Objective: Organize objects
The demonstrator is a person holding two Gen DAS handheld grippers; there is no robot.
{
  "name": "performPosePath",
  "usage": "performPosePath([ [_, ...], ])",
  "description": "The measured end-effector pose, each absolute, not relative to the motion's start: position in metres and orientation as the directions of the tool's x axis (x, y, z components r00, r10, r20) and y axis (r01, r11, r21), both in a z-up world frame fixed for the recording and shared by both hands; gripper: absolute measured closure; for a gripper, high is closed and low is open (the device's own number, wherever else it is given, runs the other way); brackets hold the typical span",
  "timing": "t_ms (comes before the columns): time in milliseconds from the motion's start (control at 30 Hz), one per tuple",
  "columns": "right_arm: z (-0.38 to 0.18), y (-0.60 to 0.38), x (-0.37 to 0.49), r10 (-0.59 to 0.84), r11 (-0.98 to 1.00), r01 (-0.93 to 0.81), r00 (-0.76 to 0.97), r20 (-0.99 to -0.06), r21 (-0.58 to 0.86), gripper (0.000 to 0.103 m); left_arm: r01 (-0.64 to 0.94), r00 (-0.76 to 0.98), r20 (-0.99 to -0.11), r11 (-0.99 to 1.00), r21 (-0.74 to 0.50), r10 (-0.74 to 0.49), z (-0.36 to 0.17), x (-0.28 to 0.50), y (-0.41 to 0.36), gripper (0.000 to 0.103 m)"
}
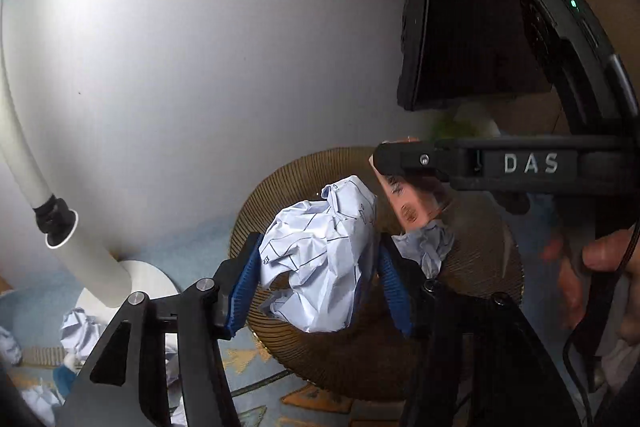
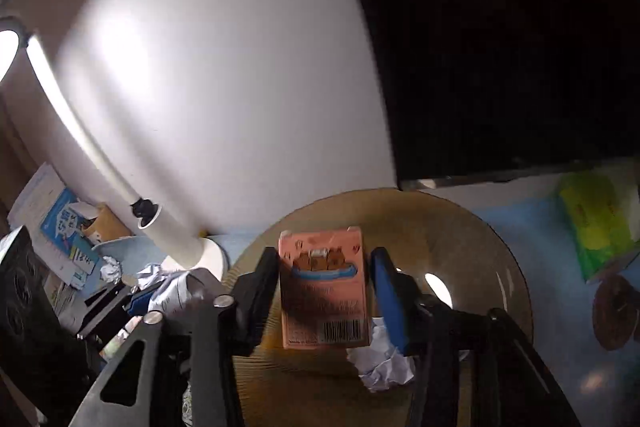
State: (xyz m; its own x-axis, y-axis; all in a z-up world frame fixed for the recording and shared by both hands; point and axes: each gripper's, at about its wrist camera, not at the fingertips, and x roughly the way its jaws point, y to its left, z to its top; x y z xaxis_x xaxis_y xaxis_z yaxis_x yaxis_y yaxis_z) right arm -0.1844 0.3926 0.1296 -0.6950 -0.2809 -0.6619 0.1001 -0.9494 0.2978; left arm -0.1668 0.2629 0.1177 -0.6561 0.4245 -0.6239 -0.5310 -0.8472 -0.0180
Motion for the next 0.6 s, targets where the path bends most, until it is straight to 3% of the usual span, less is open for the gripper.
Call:
performPosePath([
  [33, 0.124, 0.397, -0.189, -0.294, -0.940, 0.081, -0.681, -0.670, 0.330, 0.012, -0.540, -0.621, -0.664, -0.842, -0.023, 0.416, 0.108, -0.172, 0.270, 0.006],
  [67, 0.120, 0.401, -0.193, -0.323, -0.926, 0.075, -0.667, -0.671, 0.371, 0.000, -0.546, -0.588, -0.696, -0.837, -0.036, 0.413, 0.100, -0.177, 0.275, 0.002],
  [133, 0.115, 0.411, -0.194, -0.337, -0.911, 0.057, -0.671, -0.661, 0.407, 0.000, -0.573, -0.509, -0.733, -0.813, -0.103, 0.452, 0.089, -0.182, 0.277, 0.000],
  [233, 0.122, 0.413, -0.187, -0.314, -0.919, 0.051, -0.696, -0.646, 0.392, 0.000, -0.565, -0.483, -0.720, -0.805, -0.178, 0.498, 0.092, -0.178, 0.268, 0.000],
  [600, 0.174, 0.377, -0.121, -0.346, -0.895, 0.088, -0.755, -0.556, 0.437, 0.000, -0.416, -0.662, -0.666, -0.908, -0.053, 0.342, 0.174, -0.115, 0.178, 0.000],
])
